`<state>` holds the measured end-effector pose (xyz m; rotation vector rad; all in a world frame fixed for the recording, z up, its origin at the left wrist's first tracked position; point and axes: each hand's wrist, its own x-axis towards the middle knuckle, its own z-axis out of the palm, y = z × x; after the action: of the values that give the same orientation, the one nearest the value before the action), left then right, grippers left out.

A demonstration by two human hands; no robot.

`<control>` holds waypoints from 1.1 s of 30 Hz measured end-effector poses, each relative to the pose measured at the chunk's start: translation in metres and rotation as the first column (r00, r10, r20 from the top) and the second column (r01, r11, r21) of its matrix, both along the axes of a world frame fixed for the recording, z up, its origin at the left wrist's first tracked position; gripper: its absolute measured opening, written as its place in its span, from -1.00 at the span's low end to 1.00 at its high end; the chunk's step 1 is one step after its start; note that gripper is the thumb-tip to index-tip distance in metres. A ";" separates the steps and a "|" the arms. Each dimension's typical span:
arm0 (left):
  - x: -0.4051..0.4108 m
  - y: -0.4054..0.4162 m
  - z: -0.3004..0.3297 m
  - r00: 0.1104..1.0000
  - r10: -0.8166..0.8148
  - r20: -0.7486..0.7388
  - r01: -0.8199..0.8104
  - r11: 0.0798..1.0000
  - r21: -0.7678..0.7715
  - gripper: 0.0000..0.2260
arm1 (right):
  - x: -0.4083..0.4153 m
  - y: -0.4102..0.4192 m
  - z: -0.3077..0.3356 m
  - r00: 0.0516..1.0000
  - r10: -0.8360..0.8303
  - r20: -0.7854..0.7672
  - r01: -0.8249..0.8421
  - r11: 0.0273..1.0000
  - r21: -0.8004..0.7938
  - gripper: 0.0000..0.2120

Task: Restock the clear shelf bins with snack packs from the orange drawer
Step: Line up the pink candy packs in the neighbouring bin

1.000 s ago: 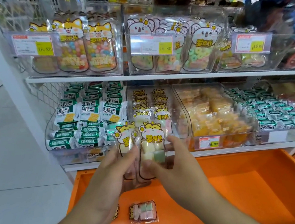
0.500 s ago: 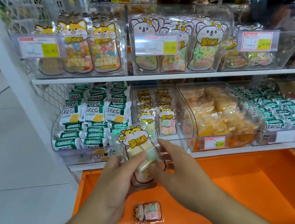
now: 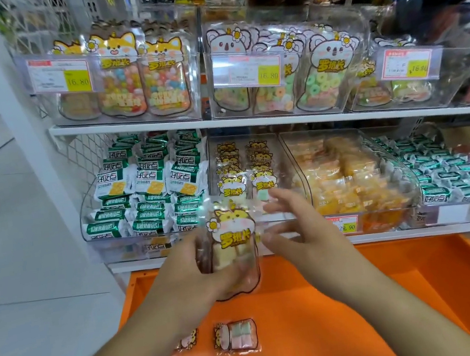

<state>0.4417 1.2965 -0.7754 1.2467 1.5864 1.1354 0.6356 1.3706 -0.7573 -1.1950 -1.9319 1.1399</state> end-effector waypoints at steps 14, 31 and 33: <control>0.018 0.012 0.011 0.992 -0.097 -0.080 0.102 0.992 0.071 -0.59 | 0.008 0.033 0.021 1.000 -0.003 0.017 0.000 0.986 0.167 -0.80; -0.014 0.053 -0.018 0.898 -0.011 -0.439 0.061 0.993 0.101 -0.54 | 0.014 0.157 0.023 0.969 -0.245 0.027 0.222 0.916 0.335 -0.81; -0.015 0.056 -0.020 0.871 -0.019 -0.490 0.089 0.989 0.121 -0.61 | 0.017 0.167 0.019 0.971 -0.221 0.088 0.184 0.933 0.310 -0.80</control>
<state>0.4264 1.3522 -0.7958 1.7673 1.8415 0.9514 0.6530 1.5374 -0.7388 -1.2820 -1.9330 0.6514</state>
